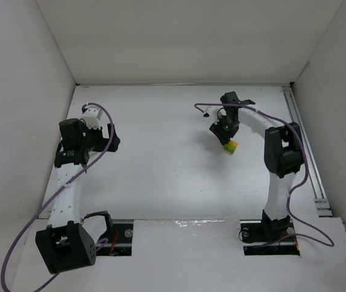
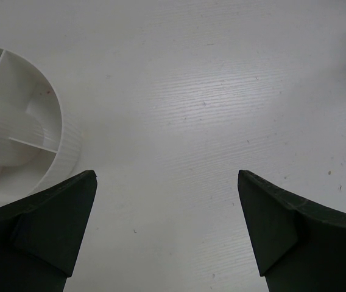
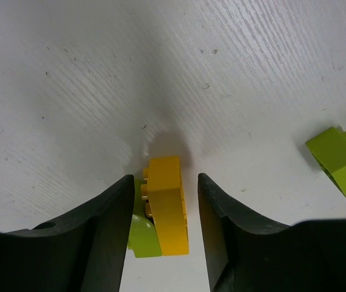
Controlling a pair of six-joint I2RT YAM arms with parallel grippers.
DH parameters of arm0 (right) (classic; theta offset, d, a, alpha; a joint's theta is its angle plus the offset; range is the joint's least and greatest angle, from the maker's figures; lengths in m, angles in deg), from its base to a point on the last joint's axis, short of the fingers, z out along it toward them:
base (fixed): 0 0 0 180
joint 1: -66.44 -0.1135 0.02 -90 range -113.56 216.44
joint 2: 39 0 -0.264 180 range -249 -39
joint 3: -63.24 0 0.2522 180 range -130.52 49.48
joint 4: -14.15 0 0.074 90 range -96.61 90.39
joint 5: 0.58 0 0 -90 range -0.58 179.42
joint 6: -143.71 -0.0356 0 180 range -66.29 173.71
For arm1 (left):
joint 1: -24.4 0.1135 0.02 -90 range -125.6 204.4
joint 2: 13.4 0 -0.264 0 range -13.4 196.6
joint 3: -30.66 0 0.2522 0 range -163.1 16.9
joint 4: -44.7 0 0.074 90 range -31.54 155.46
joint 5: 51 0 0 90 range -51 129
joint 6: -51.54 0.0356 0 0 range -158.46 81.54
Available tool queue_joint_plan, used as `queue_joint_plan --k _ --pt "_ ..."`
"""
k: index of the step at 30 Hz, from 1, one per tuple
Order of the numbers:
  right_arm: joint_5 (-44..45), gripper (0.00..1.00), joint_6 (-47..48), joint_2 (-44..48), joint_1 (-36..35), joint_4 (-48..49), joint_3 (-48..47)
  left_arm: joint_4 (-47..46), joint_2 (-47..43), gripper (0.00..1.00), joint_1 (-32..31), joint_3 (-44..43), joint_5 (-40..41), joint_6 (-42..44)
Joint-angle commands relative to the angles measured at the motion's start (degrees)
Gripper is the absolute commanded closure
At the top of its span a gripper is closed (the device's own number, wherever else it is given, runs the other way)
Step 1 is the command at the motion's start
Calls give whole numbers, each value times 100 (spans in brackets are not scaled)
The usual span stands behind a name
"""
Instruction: Sort the legos into containers by color
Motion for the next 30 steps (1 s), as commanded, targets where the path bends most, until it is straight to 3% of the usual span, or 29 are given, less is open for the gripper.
queue_joint_plan --k 1,14,17,25,30 --pt "150 49 117 -82 -60 -105 -261 -144 -137 0 -13 60 -123 -64" --pt "370 53 117 -241 -113 -219 -314 -144 -137 0 -13 60 -123 -64" --pt "422 59 117 -241 -113 -219 -314 -144 -137 0 -13 60 -123 -64" --pt "484 100 -110 -302 -166 -219 -410 -267 -416 0 -13 112 -306 -64" --pt "-156 100 -1032 -127 -235 -132 -884 -881 -1287 0 -13 612 -1253 -238"
